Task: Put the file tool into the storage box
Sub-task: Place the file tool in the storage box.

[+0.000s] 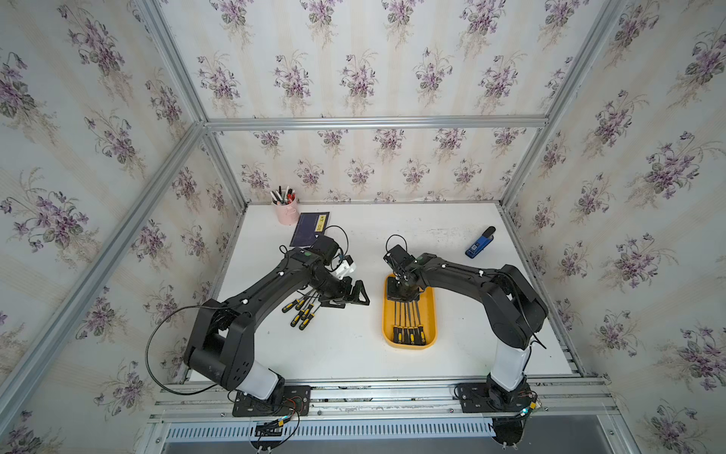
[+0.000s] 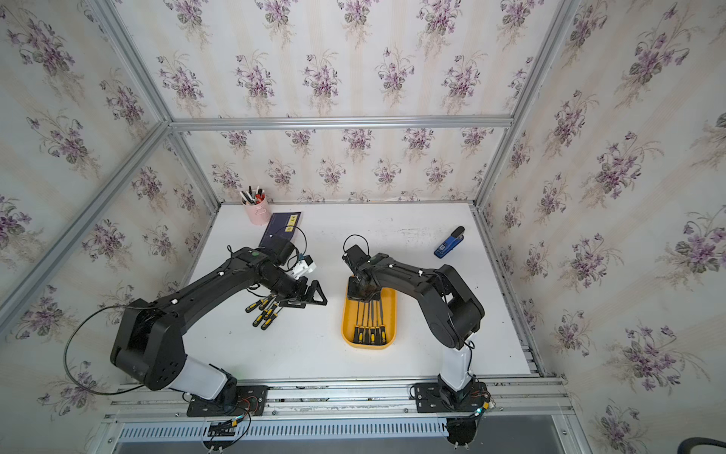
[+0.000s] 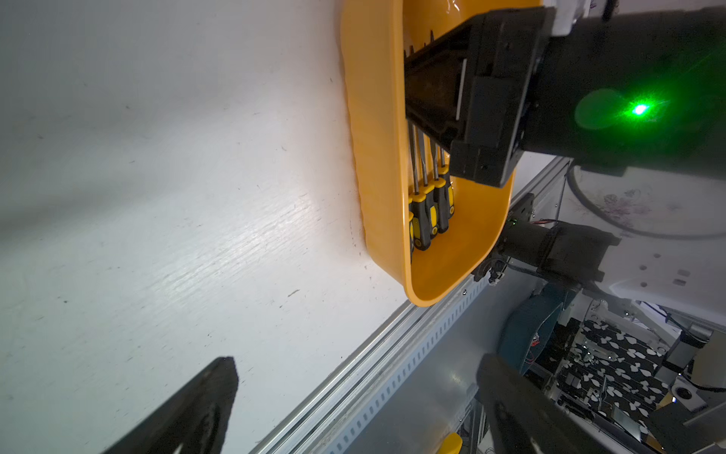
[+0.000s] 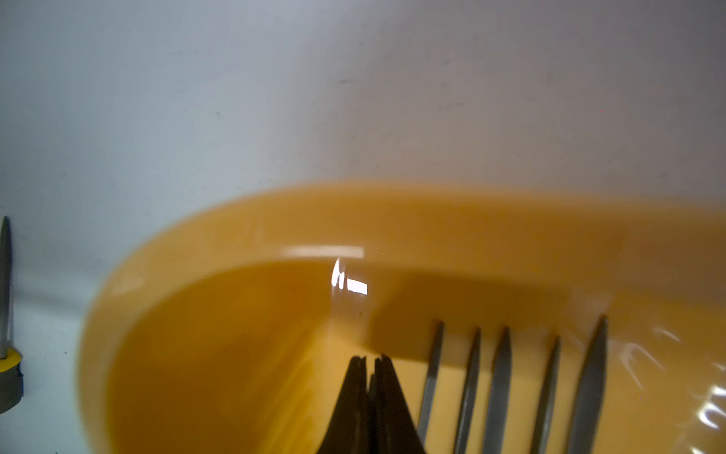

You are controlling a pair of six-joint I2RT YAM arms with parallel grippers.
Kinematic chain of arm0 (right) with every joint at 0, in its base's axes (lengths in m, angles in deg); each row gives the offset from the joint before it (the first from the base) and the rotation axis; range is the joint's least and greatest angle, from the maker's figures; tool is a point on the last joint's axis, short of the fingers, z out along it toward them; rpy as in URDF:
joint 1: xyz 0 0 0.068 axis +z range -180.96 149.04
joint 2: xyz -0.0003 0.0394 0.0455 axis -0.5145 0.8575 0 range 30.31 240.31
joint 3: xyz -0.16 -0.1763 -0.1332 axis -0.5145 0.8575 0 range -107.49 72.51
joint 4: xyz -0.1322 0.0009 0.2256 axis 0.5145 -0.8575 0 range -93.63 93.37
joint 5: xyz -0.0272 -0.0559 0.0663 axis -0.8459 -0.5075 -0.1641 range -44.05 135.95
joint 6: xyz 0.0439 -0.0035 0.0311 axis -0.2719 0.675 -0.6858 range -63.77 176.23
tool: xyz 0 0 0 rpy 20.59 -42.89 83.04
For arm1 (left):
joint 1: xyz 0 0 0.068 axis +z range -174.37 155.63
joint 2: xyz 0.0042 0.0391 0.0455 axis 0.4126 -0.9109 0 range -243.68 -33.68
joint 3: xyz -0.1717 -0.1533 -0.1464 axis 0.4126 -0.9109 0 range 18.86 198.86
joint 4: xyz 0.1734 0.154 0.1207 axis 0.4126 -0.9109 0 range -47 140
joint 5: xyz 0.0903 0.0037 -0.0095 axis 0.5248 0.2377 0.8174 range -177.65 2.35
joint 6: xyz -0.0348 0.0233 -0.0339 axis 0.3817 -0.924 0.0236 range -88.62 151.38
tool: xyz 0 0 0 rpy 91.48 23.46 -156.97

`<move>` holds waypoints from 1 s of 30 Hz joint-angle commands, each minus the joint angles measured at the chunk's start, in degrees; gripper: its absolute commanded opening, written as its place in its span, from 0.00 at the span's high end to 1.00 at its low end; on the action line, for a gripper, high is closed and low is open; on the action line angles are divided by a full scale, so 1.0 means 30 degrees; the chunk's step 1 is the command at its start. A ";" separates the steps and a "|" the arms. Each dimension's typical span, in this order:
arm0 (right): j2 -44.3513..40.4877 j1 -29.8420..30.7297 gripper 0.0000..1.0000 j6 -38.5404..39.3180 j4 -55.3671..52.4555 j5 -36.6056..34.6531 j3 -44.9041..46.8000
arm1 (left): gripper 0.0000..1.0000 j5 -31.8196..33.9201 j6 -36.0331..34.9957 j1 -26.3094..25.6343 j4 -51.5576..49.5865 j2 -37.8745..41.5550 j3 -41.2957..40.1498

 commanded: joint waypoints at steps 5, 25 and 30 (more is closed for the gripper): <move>0.0181 0.0141 1.00 -0.0105 0.0314 -0.0277 0.0249 | 0.00 -0.0314 -0.0373 0.0363 0.0183 -0.0115 -0.0221; -0.0913 0.0219 0.77 0.0035 -0.0733 -0.1362 -0.0155 | 0.00 -0.0047 -0.0594 0.0950 0.0117 -0.0211 -0.0410; -0.1734 0.0218 0.77 0.0005 -0.1020 -0.1660 -0.0196 | 0.00 0.0085 -0.0566 0.1028 0.0044 -0.0032 -0.0485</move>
